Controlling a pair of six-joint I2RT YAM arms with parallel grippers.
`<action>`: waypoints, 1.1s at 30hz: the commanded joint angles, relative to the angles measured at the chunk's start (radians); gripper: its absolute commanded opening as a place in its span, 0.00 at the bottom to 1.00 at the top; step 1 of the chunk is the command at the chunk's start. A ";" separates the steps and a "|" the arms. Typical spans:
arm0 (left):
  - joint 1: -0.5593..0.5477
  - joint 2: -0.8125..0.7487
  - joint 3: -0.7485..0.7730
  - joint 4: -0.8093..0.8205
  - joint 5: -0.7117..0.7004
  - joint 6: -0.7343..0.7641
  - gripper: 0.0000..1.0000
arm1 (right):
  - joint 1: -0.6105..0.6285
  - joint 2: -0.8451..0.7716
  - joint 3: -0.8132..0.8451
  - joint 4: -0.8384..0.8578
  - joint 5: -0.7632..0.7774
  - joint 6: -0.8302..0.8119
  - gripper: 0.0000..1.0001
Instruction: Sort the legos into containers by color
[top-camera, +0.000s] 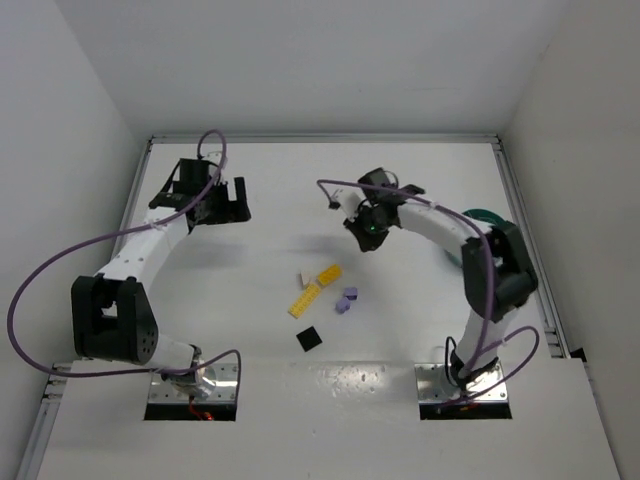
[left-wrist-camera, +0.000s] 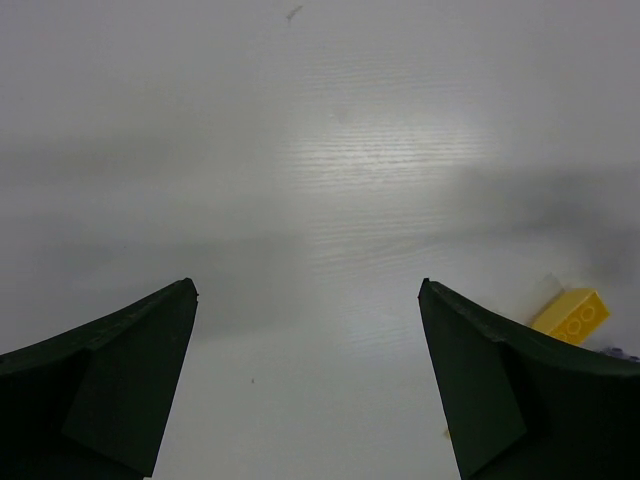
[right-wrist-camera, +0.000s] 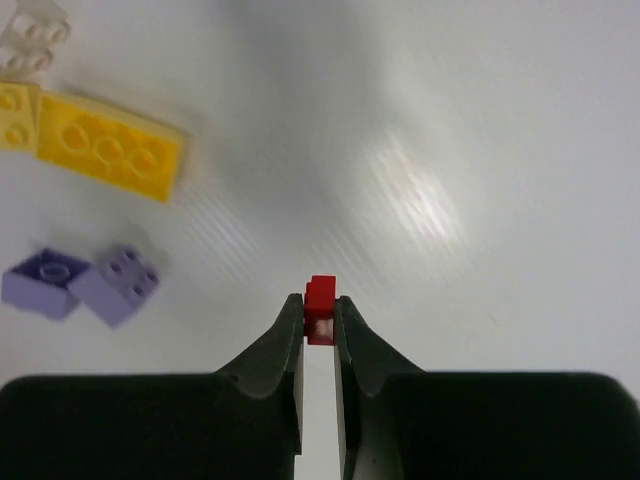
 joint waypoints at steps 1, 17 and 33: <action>-0.068 -0.008 0.024 0.036 -0.029 0.050 1.00 | -0.128 -0.209 0.001 -0.116 0.049 -0.010 0.05; -0.407 0.208 0.205 0.064 -0.043 0.169 1.00 | -0.876 -0.424 0.086 -0.422 0.090 -0.133 0.03; -0.407 0.221 0.211 0.064 -0.064 0.169 1.00 | -0.979 -0.142 0.216 -0.391 -0.020 -0.085 0.14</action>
